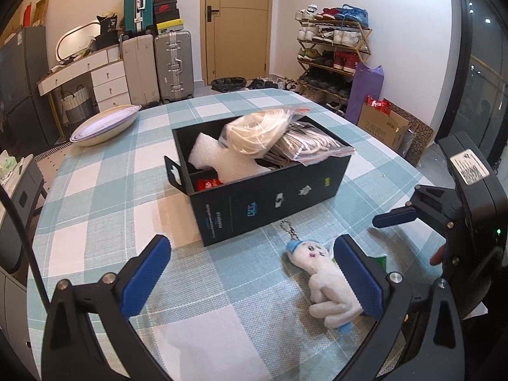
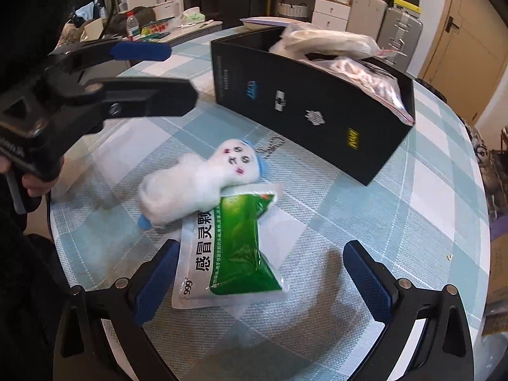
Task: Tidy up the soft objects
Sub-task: 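Move both grippers back toward the plush doll and green medicine packet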
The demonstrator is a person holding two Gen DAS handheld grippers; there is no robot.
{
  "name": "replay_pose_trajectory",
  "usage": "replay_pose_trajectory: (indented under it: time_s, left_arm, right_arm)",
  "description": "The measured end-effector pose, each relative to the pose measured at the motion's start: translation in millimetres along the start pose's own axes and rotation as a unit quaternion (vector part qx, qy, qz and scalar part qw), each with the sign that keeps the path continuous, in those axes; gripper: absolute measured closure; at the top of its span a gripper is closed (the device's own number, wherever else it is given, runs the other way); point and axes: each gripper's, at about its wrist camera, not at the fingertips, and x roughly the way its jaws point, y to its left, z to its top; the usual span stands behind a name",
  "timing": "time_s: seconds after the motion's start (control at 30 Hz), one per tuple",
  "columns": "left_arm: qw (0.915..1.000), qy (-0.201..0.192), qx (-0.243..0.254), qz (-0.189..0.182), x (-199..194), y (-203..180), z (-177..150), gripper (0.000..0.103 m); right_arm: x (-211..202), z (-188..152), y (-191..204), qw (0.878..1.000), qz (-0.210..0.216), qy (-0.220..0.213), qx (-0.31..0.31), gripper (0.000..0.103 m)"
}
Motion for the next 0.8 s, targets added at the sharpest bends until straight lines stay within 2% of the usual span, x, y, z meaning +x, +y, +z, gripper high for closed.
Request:
replay_pose_trajectory:
  time_s: [0.17,0.27,0.53,0.67,0.8]
  left_arm:
    - [0.9990,0.029,0.021,-0.028,7,-12,-5,0.000]
    - [0.9982,0.041,0.033,-0.028,11,-19,-8,0.000]
    - [0.9959,0.071,0.027,-0.049,21,-22,-13,0.000]
    - [0.9959,0.068,0.035,-0.049,19,-23,-13,0.000]
    - [0.9943,0.073,0.039,-0.067,15,-21,-13,0.000]
  right_arm:
    - [2,0,-5,1.000,0.006,-0.002,0.004,0.001]
    - [2,-1,-6,1.000,0.008,-0.001,0.003,0.001]
    - [2,-6,-2,1.000,0.014,0.000,0.002,0.001]
    - [0,-10,-6,1.000,0.013,0.002,-0.003,0.001]
    - [-2,-14,-12,1.000,0.016,0.003,-0.004,0.001]
